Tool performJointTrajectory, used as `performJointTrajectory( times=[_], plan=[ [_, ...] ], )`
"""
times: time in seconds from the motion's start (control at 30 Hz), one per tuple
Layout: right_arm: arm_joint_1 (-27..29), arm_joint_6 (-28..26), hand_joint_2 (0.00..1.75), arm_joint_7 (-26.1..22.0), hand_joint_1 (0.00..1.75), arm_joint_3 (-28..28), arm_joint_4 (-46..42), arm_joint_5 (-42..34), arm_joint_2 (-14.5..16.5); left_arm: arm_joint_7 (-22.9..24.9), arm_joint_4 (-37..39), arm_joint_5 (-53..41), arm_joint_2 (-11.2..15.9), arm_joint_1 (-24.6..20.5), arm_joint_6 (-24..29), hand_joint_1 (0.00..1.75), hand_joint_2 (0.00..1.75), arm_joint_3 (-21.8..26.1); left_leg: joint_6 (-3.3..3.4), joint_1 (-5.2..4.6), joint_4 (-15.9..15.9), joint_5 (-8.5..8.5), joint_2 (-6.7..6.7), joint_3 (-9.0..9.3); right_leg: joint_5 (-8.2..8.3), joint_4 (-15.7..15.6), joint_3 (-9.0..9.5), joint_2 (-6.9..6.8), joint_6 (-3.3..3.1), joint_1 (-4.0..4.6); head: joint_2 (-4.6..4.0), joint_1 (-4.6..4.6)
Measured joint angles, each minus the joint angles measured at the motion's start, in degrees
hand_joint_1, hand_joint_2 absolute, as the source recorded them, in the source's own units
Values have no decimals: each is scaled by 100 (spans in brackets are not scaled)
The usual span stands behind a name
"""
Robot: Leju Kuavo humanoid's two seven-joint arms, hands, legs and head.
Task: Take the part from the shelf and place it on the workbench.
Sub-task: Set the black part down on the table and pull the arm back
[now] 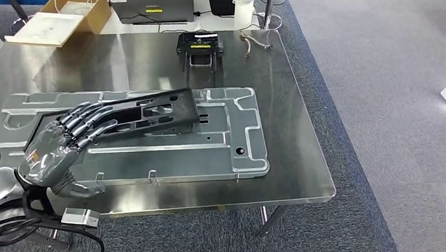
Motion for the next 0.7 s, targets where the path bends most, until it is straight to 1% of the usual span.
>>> performJointTrajectory(
  times=[0.03, 0.07, 0.1, 0.13, 0.17, 0.2, 0.23, 0.27, 0.3, 0.33, 0.37, 0.4, 0.43, 0.47, 0.5, 0.53, 0.57, 0.6, 0.63, 0.67, 0.7],
  plan=[
    [-1, -1, 0, -2, 0, -1, 0, -1, 7, 1, -21, -1, 8, -2, 4, 0, 0, -4, 17, -24, -144, 7, 2, 59, 51, -7, -9, -3, 37, -8, 0, 1],
    [1, -1, 0, -4, 0, -1, 0, -1, 10, 1, -34, -1, 14, 0, 9, 0, 0, -7, 32, -44, -166, 41, 3, 44, 104, -27, -11, -5, 80, -15, 0, 1],
    [4, -1, 0, -4, 0, -2, 0, -2, 11, 2, -45, -2, 18, -1, 13, 0, 0, -9, 68, -39, -188, 100, 0, 6, 148, -48, -16, -8, 122, -20, 0, 1],
    [3, -1, 0, -4, 0, -3, 0, -2, 12, 2, -54, -2, 21, -7, 15, 0, 0, -11, 106, -32, -215, 165, 8, -29, 120, -38, -35, -4, 160, -29, 0, 2],
    [2, -2, 0, -5, 0, -4, 0, -2, 12, 3, -65, 3, 21, -8, 17, 0, 0, -15, 157, -19, -242, 244, 17, -78, -23, 43, -73, 0, 193, -33, 0, 2],
    [2, -3, 0, -7, 0, -5, 0, -3, 12, 5, -75, 9, 21, -7, 19, 0, 0, -21, 197, -2, -265, 330, 27, -144, -278, 235, -135, 5, 223, -39, 0, 2],
    [1, -3, 0, -9, 0, -6, 0, -3, 12, 8, -83, 19, 20, -4, 21, 0, 0, -29, 222, -3, -267, 402, 36, -223, -605, 534, -213, 9, 250, -53, 0, 2],
    [2, -3, 0, -11, 0, -7, 0, -4, 12, 13, -89, 28, 20, 2, 22, 0, 0, -38, 239, -3, -260, 473, 36, -310, -899, 903, -297, 9, 278, -63, 0, 2],
    [3, -3, 0, -14, 0, -7, 0, -4, 13, 17, -94, 33, 19, 14, 22, 0, 0, -48, 234, -3, -247, 541, 36, -403, -1070, 1248, -355, 9, 304, -75, 0, 2],
    [2, -4, 0, -17, 0, -7, 0, -4, 12, 21, -105, 33, 19, 29, 22, 0, 0, -57, 221, -3, -228, 605, 36, -500, -1095, 1480, -353, 8, 328, -87, 0, 1],
    [1, -9, 0, -19, 0, -8, 0, -4, 12, 26, -122, 28, 20, 47, 24, 0, 0, -66, 204, 0, -201, 663, 36, -602, -1000, 1536, -263, 7, 346, -101, 0, 1],
    [0, -14, 0, -21, 0, -10, 0, -4, 10, 30, -143, 22, 20, 64, 27, 0, 0, -75, 183, 4, -169, 713, 36, -703, -847, 1382, -63, 6, 355, -115, 0, 1],
    [-4, -19, 0, -21, 0, -13, -1, -5, 8, 35, -171, 15, 21, 77, 33, 0, 0, -84, 158, 8, -127, 756, 37, -791, -734, 1046, 236, 7, 353, -127, 0, 1],
    [-7, -22, 0, -22, 0, -17, -1, -5, 6, 43, -203, 11, 22, 86, 44, 0, 0, -90, 129, 4, -83, 790, 35, -870, -722, 618, 561, 9, 336, -126, 0, 2],
    [-12, -22, 0, -23, 0, -22, -2, -6, 5, 51, -235, 9, 23, 94, 55, 0, 0, -93, 96, 1, -50, 824, 35, -924, -763, 261, 813, 15, 304, -117, 0, 1],
    [-17, -22, 0, -26, 0, -28, -2, -6, 5, 60, -266, 6, 25, 101, 65, 0, 0, -96, 58, -3, -27, 857, 35, -957, -831, 11, 964, 21, 265, -101, 0, 1],
    [-19, -22, 0, -28, 0, -33, -2, -5, 6, 67, -291, 4, 29, 109, 71, 0, 0, -98, 17, -3, -25, 897, 35, -976, -870, -98, 1004, 24, 219, -78, 0, 1],
    [-17, -22, 0, -31, 0, -38, -1, -5, 7, 71, -308, 2, 34, 117, 72, 0, 0, -100, -26, 3, -35, 943, 36, -985, -837, -113, 976, 25, 166, -74, 0, 1],
    [-17, -22, 0, -32, 0, -42, -1, -4, 9, 73, -319, 2, 40, 129, 72, 0, 0, -101, -63, 15, -19, 934, 32, -1006, -784, -130, 939, 12, 113, -76, 0, 1],
    [-18, -22, 0, -32, 0, -44, 0, -4, 12, 74, -326, 1, 49, 141, 70, 0, 0, -101, -93, 25, 49, 833, 27, -1048, -722, -140, 892, -1, 55, -82, 0, 0],
    [-19, -22, 0, -32, 0, -46, 0, -3, 14, 78, -329, 1, 57, 152, 67, 0, 0, -101, -119, 32, 219, 623, 23, -1120, -652, -154, 829, -18, 6, -91, 0, 0]
  ],
)
